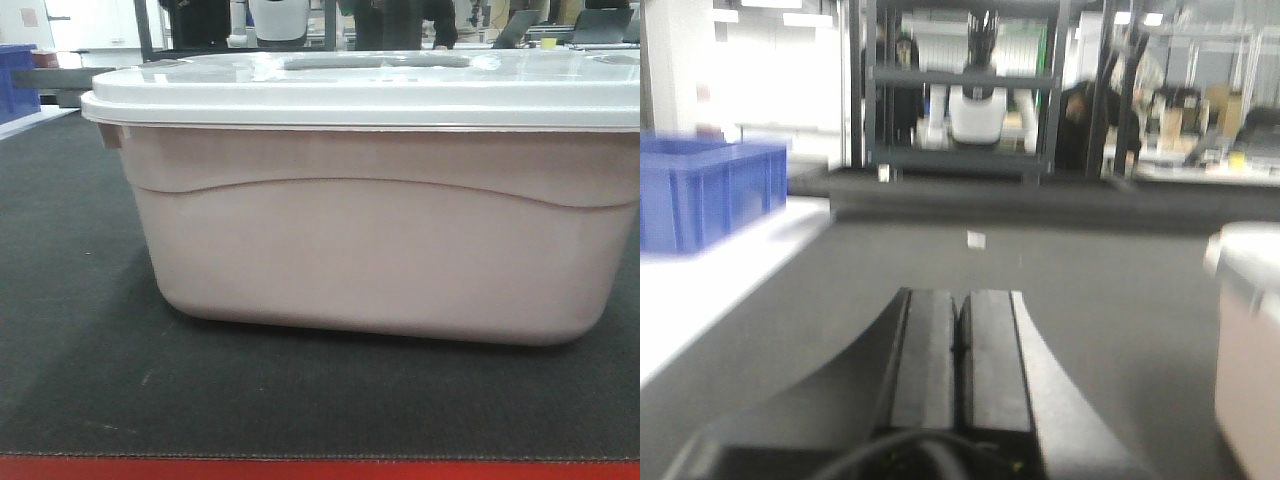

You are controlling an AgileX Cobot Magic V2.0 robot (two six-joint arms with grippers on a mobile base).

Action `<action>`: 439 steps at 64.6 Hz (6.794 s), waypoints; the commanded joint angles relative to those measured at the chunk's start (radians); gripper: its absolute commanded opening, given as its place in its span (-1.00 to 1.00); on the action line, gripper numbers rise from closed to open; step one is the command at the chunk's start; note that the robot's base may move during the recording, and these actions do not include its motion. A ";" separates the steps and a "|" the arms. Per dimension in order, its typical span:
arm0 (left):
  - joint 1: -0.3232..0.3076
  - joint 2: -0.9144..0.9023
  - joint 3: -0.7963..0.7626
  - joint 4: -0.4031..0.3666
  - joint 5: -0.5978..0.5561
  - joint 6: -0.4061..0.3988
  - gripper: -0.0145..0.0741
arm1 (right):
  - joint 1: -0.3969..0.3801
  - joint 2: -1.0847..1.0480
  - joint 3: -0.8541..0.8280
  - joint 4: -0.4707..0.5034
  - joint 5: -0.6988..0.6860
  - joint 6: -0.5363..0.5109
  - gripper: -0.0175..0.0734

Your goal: Grab white bin and place on right shelf

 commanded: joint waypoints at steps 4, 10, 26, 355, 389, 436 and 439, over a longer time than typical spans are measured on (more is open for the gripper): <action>-0.001 0.103 -0.236 0.069 0.045 -0.007 -0.93 | 0.000 0.007 -0.163 0.037 -0.075 0.011 -0.47; -0.001 0.208 -0.387 0.064 0.143 -0.007 -0.91 | 0.000 0.059 -0.294 0.037 0.004 0.011 -0.47; -0.017 0.503 -0.618 -0.060 0.324 -0.007 -0.17 | 0.000 0.331 -0.519 0.046 0.054 0.012 0.05; -0.071 1.446 -1.568 -1.555 1.374 0.622 -0.94 | -0.172 1.198 -1.017 1.841 1.320 -1.105 -0.49; -0.071 1.446 -1.568 -1.555 1.371 0.622 -0.94 | -0.172 1.198 -1.017 1.841 1.266 -1.105 -0.49; -0.071 1.446 -1.568 -1.555 1.371 0.622 -0.94 | -0.172 1.199 -1.017 1.841 1.165 -1.105 -0.49; -0.071 1.446 -1.568 -1.555 1.371 0.622 -0.94 | -0.172 1.199 -1.017 1.841 1.147 -1.105 -0.49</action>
